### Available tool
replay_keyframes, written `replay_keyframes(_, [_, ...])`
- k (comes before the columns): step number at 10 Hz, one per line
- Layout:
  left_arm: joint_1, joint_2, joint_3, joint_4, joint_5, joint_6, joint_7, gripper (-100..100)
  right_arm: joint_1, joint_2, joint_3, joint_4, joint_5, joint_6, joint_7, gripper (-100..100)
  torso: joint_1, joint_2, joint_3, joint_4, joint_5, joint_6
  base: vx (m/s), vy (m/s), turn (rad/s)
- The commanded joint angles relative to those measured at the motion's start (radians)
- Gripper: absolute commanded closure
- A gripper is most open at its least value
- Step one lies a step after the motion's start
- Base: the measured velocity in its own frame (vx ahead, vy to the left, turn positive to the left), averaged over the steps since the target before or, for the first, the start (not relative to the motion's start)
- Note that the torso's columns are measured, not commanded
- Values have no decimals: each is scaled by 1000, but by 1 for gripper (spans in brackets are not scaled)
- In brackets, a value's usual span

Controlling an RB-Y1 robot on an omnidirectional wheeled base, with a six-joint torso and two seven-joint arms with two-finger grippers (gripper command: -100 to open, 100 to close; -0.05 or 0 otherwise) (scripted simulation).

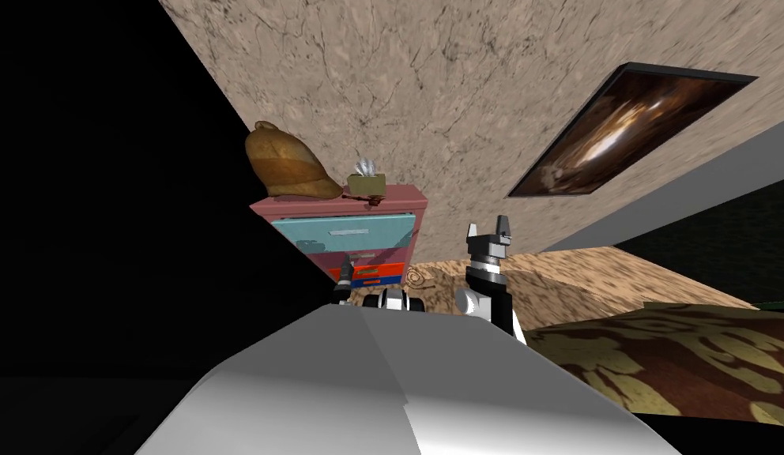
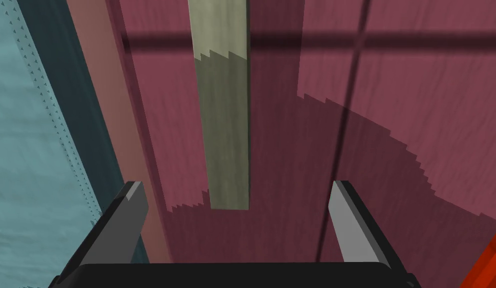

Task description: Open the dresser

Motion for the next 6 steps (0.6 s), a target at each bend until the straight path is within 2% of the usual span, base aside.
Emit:
replay_keyframes(1, [-15, 2, 4, -12, 3, 26, 1, -100, 0, 0, 0, 0, 0, 0, 0, 0, 1, -1, -1, 0, 0, 0, 45, -4, 0])
replay_keyframes(2, [-4, 2, 1, -11, 1, 12, 2, -100, 0, 0, 0, 0, 0, 0, 0, 0, 2, -6, -3, -1, 1, 0, 27, -2, -1])
replay_keyframes(3, [-4, 2, 2, -13, 2, 17, 3, 100, 0, 0, 0, 0, 0, 0, 0, 0, 2, -6, -4, -2, 1, 0, 0, 0, 0])
replay_keyframes(6, [8, 6, -5, -40, -1, 30, 8, 100, 0, 0, 0, 0, 0, 0, 0, 0, 2, 2, 1, 0, 0, -1, -144, -25, 14])
